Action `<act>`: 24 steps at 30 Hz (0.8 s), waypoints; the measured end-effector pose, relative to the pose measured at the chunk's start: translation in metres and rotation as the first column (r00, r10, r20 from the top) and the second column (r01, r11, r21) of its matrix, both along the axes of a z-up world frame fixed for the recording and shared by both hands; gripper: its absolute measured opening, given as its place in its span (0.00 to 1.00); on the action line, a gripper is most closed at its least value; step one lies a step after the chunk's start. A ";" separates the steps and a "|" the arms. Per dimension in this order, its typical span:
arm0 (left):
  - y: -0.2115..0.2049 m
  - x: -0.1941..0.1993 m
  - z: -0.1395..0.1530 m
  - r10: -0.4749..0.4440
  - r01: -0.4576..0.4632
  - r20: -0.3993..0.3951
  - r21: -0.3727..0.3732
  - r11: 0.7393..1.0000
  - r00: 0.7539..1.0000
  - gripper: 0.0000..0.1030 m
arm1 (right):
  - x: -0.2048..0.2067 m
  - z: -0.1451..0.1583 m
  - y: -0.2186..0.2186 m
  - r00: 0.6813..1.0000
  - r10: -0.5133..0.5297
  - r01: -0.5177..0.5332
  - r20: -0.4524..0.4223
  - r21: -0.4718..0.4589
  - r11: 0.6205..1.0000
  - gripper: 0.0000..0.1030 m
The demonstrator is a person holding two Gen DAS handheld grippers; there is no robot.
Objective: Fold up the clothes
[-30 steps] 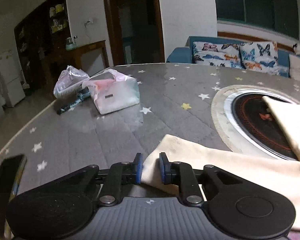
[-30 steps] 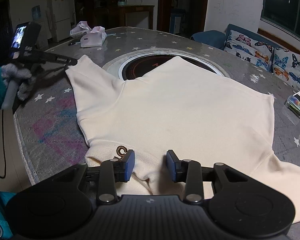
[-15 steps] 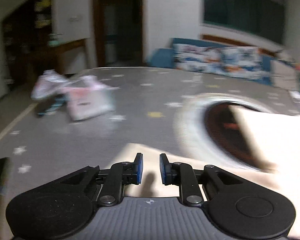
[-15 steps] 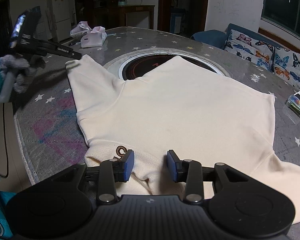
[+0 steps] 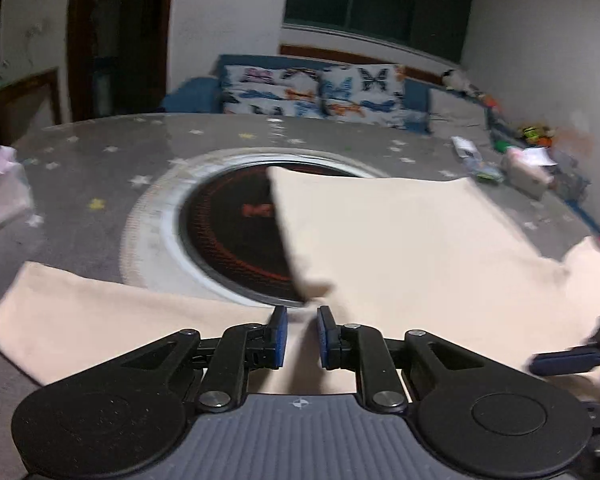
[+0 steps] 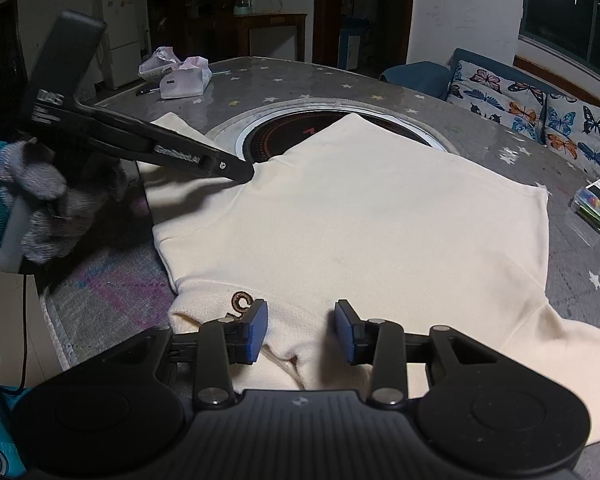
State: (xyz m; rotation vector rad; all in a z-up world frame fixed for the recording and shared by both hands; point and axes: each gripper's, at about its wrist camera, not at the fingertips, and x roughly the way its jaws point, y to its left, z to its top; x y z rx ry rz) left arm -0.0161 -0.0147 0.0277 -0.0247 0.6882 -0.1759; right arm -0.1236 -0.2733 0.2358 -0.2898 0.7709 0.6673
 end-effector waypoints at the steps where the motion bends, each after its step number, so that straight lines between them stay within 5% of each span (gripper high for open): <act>1: 0.004 0.000 0.000 0.014 -0.014 -0.002 0.005 1.000 1.000 0.16 | 0.000 0.000 0.000 1.000 0.000 0.000 0.000 0.001 1.000 0.36; 9: 0.017 -0.010 0.014 0.018 -0.016 0.021 -0.104 0.994 1.000 0.17 | -0.001 -0.001 0.000 1.000 -0.002 0.002 0.001 0.003 1.000 0.36; 13: -0.006 0.000 0.010 -0.036 0.037 0.017 -0.069 0.997 0.999 0.18 | -0.001 -0.001 0.001 1.000 -0.006 0.006 0.002 0.001 1.000 0.37; 16: -0.007 0.008 0.000 -0.008 0.007 -0.012 -0.024 1.000 1.000 0.19 | -0.001 -0.001 0.000 1.000 -0.008 0.008 0.004 -0.001 1.000 0.37; 24: 0.043 -0.017 0.016 0.131 -0.130 0.028 -0.060 0.990 0.991 0.21 | -0.001 0.010 0.009 0.999 0.036 -0.036 0.024 -0.029 0.999 0.37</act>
